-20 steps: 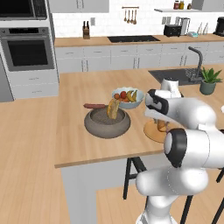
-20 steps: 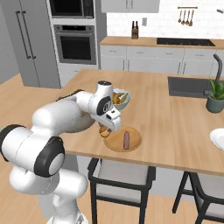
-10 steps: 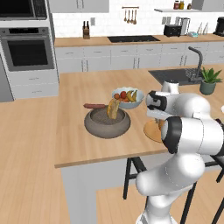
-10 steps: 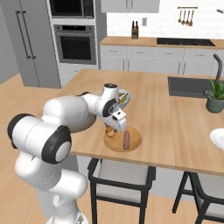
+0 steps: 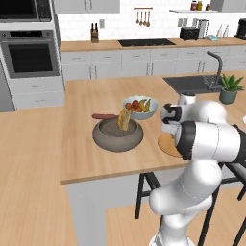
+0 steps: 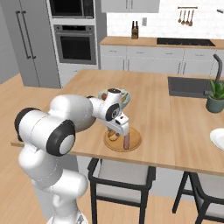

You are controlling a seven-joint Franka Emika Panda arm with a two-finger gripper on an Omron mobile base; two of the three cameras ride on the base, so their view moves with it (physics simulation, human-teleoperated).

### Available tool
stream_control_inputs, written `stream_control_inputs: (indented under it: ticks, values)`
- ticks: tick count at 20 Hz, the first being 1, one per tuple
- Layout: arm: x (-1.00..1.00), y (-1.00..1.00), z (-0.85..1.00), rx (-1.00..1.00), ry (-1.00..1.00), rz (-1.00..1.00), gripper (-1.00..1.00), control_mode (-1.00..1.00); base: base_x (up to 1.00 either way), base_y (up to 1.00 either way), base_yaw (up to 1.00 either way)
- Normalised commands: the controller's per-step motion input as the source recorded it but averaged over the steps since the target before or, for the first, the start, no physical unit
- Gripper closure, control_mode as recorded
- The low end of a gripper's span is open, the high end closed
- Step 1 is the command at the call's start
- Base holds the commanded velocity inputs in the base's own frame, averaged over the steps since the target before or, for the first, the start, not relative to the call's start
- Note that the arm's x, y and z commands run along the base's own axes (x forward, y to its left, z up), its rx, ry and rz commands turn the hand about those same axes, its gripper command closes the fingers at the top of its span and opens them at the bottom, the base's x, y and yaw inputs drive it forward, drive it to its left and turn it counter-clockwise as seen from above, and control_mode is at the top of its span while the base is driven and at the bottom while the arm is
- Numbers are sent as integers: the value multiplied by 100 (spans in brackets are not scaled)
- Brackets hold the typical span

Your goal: Place one bun and one sausage from the bowl on each plate.

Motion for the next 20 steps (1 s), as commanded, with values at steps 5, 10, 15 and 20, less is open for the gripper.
stream_control_inputs:
  ticks: [5, 10, 15, 20]
  values:
    - [8, 0, -34, 0, 0, 1, 100, -100, 0, 0, 0]
    - [17, -3, -12, 0, 0, 8, 100, -100, 0, 0, 0]
    - [1, -11, 0, 0, 0, 5, -100, -100, 0, 0, 0]
    - [0, -2, 7, 0, 0, 1, -100, -100, 0, 0, 0]
